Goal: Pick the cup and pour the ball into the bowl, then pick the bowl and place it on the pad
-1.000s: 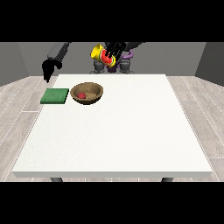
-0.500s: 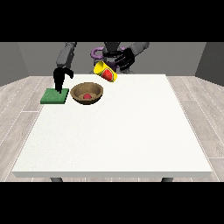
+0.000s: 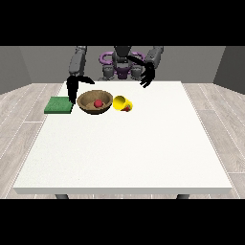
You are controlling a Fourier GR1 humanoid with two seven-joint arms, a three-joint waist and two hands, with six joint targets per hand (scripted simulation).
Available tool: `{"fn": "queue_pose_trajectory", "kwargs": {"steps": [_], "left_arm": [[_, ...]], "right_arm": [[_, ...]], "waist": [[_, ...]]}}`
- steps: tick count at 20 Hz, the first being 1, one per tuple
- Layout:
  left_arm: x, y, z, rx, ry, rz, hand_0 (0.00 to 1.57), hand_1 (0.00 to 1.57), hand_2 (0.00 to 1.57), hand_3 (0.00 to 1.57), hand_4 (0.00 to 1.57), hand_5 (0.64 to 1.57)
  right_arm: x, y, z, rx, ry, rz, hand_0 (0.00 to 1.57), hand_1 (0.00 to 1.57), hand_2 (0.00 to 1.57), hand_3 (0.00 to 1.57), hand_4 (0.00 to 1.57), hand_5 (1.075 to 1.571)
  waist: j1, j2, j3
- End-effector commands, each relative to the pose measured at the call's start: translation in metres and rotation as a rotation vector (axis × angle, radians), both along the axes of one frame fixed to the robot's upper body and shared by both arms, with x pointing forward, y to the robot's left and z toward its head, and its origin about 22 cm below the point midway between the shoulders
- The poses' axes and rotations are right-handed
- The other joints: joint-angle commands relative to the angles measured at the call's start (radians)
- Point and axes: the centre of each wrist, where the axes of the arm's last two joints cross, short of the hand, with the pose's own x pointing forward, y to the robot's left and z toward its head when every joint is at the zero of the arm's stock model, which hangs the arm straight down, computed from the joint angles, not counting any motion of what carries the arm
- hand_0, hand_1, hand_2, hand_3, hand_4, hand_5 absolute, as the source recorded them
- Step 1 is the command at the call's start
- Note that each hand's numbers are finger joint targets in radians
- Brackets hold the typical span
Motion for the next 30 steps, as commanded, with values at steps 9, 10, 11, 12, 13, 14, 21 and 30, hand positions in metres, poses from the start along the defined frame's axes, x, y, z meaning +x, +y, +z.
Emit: {"fn": "queue_pose_trajectory", "kwargs": {"steps": [9, 10, 11, 12, 13, 14, 21, 30], "left_arm": [[-0.005, -0.003, 0.021, -0.027, -0.079, -0.115, 0.0, 0.0, 0.0, 0.0, 0.0, 0.752], [-0.006, 0.006, 0.022, -0.02, -0.103, -0.138, 0.0, 0.0, 0.0, 0.0, 0.0, 0.752], [0.002, 0.012, 0.035, -0.03, -0.155, -0.104, 0.0, 0.0, 0.0, 0.0, 0.0, 0.752], [-0.002, 0.019, 0.019, -0.032, -0.114, -0.129, 0.0, 0.0, 0.0, 0.0, 0.0, 0.751], [0.001, 0.021, 0.029, -0.039, -0.137, -0.107, 0.0, 0.0, 0.0, 0.0, 0.0, 0.747], [0.005, 0.021, 0.039, -0.029, -0.171, -0.116, 0.0, 0.0, 0.0, 0.0, 0.0, 0.748], [-0.007, 0.018, 0.016, -0.046, -0.067, -0.096, 0.0, 0.0, 0.0, 0.0, 0.0, 0.747], [-0.015, 0.085, -0.032, -0.045, 0.035, -0.002, 0.0, 0.0, 0.0, 0.0, 0.0, 0.71]], "right_arm": [[-0.021, -0.017, -0.04, 0.027, -0.033, -0.114, 0.0, 0.0, 0.0, 0.0, 0.0, 1.571], [-0.014, -0.024, -0.03, 0.05, -0.042, -0.131, 0.0, 0.0, 0.0, 0.0, 0.0, 1.571], [-0.023, -0.038, -0.037, 0.047, -0.081, -0.133, 0.0, 0.0, 0.0, 0.0, 0.0, 1.571], [-0.017, -0.008, -0.04, 0.037, -0.028, -0.102, 0.0, 0.0, 0.0, 0.0, 0.0, 1.569], [-0.017, -0.017, -0.04, 0.056, -0.016, -0.135, 0.0, 0.0, 0.0, 0.0, 0.0, 1.57], [-0.021, -0.015, -0.047, 0.105, 0.003, -0.152, 0.0, 0.0, 0.0, 0.0, 0.0, 1.57], [-0.047, -0.028, -0.071, 0.081, 0.232, -0.254, 1.57, 1.57, 1.57, 1.01, 0.83, 1.548], [-0.015, -0.037, -0.024, -0.003, 0.302, -0.246, 1.57, 1.57, 1.57, 0.77, 0.9, 1.546]], "waist": [[0.101, 0.076, 0.0017], [0.134, 0.104, 0.0018], [0.112, 0.14, 0.0018], [0.113, 0.113, 0.0014], [0.116, 0.118, 0.0015], [0.12, 0.158, 0.0018], [0.111, 0.063, 0.0005], [0.026, -0.055, 0.0006]]}}
